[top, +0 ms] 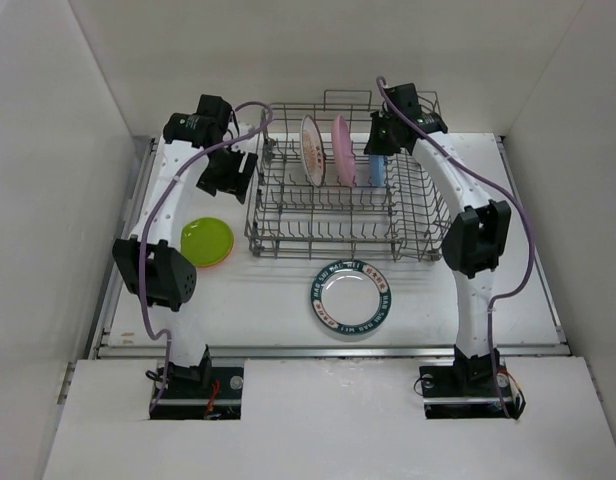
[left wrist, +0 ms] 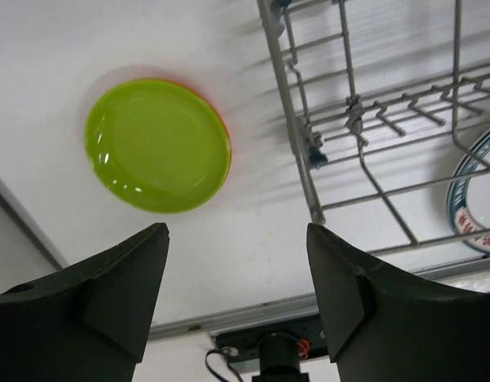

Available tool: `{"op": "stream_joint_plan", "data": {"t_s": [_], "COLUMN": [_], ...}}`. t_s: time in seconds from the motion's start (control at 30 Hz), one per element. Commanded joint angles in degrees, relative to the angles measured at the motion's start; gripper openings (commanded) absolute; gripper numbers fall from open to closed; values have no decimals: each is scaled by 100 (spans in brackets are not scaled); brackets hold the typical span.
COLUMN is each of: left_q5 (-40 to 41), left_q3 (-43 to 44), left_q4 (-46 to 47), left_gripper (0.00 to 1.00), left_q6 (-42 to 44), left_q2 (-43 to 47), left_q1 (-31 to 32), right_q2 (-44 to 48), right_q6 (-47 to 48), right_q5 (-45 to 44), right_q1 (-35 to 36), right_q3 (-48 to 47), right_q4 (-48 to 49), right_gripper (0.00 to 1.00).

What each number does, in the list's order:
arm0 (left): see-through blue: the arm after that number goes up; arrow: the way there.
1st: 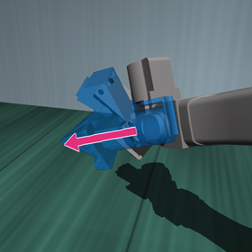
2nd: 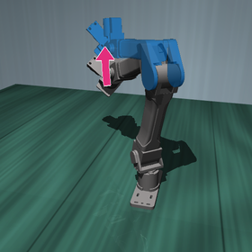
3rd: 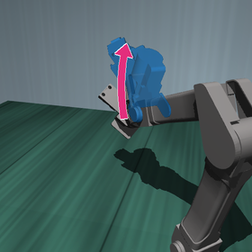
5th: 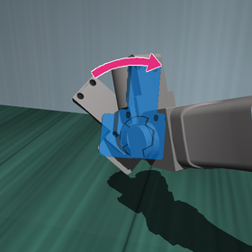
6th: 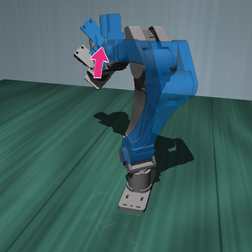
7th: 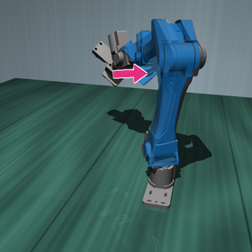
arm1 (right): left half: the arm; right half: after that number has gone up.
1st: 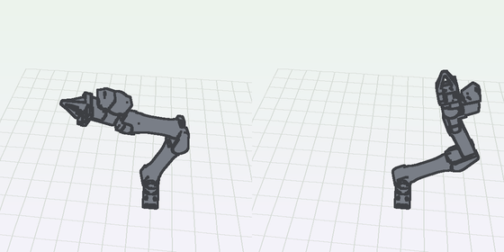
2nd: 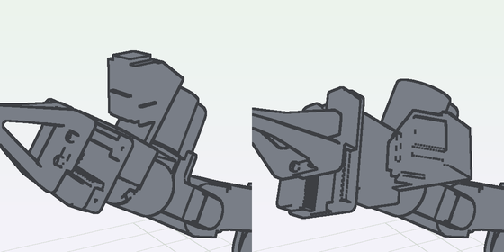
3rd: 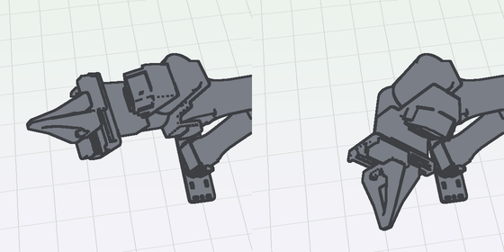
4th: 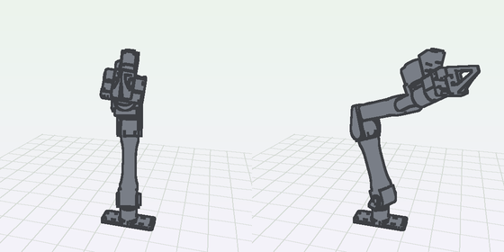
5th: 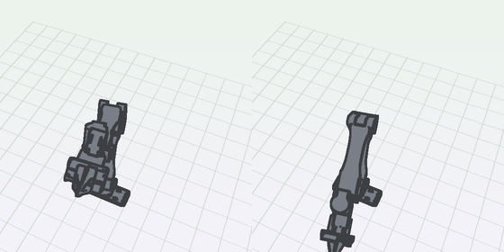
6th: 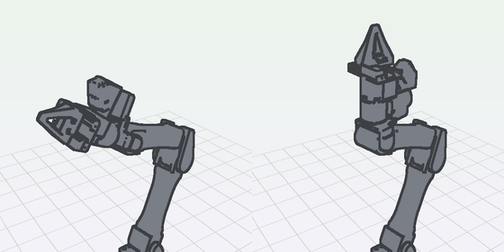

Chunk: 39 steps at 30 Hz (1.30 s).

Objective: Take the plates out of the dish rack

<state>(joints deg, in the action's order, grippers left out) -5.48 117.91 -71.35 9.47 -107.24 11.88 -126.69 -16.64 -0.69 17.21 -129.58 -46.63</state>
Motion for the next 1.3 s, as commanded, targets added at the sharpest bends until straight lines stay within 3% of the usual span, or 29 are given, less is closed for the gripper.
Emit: {"op": "stream_joint_plan", "data": {"t_s": [0.0,0.03,0.27,0.57,0.67,0.77,0.97,1.1,1.27], "left_q5": [381,381,179,-340,-401,-402,-516,-516,-463], "left_q3": [-356,-408,-391,593,646,646,646,594,593], "left_q4": [-19,-19,-19,-344,-231,-230,-230,-116,-63], "left_gripper": [68,68,68,69,69,69,69,69,68], "left_q6": [397,397,328,195,195,195,142,142,90], "left_q2": [379,379,55,-543,-605,-719,-1026,-1149,-1352], "left_q1": [-28,-28,-28,-28,-28,-28,139,244,245], "right_q2": [145,223,908,2165,2666,3176,3766,3968,4179], "right_q6": [258,328,610,768,821,768,654,251,-22], "right_q5": [280,280,175,-246,-554,-1475,-3937,-4106,-3529], "right_q1": [72,72,72,72,72,72,-296,-876,-1552], "right_q3": [-445,-445,-682,-481,-156,327,1364,2031,3208], "right_q4": [154,154,269,866,1024,1138,771,278,225], "right_gripper": [4,0,0,0,0,0,0,0,0]}}
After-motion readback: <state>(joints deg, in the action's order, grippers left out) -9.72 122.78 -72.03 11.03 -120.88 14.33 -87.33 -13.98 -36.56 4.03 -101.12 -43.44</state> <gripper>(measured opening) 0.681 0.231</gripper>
